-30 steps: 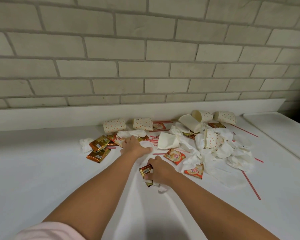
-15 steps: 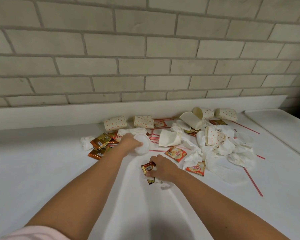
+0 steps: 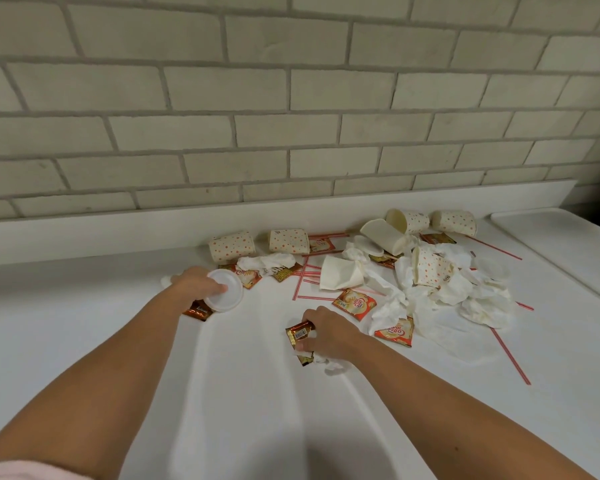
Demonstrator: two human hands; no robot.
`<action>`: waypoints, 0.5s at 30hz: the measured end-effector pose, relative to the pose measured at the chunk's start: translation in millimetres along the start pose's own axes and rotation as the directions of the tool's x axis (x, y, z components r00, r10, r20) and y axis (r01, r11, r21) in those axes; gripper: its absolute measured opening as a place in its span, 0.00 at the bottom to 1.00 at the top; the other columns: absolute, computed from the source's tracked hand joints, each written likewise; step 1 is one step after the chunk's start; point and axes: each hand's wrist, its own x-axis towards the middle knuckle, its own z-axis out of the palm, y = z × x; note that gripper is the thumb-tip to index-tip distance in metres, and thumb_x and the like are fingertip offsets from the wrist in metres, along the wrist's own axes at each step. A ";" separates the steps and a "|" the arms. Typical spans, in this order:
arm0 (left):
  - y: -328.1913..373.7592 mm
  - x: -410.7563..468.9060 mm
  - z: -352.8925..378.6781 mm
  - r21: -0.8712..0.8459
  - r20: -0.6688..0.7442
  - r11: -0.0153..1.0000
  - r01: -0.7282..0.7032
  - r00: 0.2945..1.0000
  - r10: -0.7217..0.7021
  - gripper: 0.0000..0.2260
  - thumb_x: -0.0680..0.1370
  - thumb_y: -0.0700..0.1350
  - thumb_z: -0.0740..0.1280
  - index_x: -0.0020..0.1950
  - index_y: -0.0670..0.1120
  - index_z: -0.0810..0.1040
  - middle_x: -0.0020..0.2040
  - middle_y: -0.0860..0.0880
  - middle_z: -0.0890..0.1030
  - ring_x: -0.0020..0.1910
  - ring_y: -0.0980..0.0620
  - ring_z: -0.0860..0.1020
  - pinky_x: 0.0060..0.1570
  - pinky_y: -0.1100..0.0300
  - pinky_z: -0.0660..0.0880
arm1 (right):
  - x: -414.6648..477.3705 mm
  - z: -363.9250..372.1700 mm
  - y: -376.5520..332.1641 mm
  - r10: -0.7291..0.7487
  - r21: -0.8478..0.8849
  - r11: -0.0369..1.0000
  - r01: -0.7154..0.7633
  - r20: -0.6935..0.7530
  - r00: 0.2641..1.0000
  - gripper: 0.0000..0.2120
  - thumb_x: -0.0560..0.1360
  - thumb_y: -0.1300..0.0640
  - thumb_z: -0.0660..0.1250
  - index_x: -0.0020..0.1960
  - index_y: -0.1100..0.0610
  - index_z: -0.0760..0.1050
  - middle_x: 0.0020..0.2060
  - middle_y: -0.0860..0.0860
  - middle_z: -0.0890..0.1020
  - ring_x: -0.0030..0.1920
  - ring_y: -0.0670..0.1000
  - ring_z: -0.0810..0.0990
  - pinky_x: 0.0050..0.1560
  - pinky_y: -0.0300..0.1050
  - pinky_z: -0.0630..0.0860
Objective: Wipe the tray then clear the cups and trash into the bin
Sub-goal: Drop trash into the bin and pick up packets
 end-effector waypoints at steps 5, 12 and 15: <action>9.4 -16.1 6.3 -0.020 0.050 1.000 -0.015 0.999 0.016 0.19 0.73 0.44 0.72 0.61 0.41 0.72 0.54 0.40 0.77 0.52 0.42 0.78 0.47 0.52 0.76 | -2.6 0.4 -0.3 0.005 0.009 1.000 -0.005 -0.014 1.000 0.20 0.76 0.49 0.66 0.62 0.58 0.69 0.59 0.56 0.72 0.58 0.55 0.74 0.50 0.44 0.69; 13.3 -29.8 13.1 0.031 0.015 0.998 -0.063 0.998 0.062 0.25 0.70 0.38 0.74 0.65 0.41 0.69 0.61 0.41 0.75 0.59 0.42 0.74 0.54 0.52 0.73 | -9.2 3.9 -2.1 0.036 0.026 0.999 -0.034 -0.064 0.997 0.19 0.76 0.49 0.65 0.62 0.57 0.69 0.58 0.55 0.73 0.57 0.54 0.76 0.46 0.44 0.69; 17.8 -36.2 14.6 0.044 -0.035 0.997 -0.070 0.997 0.072 0.22 0.73 0.38 0.70 0.66 0.40 0.69 0.62 0.40 0.75 0.61 0.42 0.73 0.57 0.52 0.72 | -12.5 5.1 -2.7 0.036 0.030 0.999 -0.033 -0.101 0.994 0.18 0.76 0.49 0.65 0.61 0.58 0.70 0.56 0.54 0.74 0.52 0.52 0.75 0.45 0.43 0.68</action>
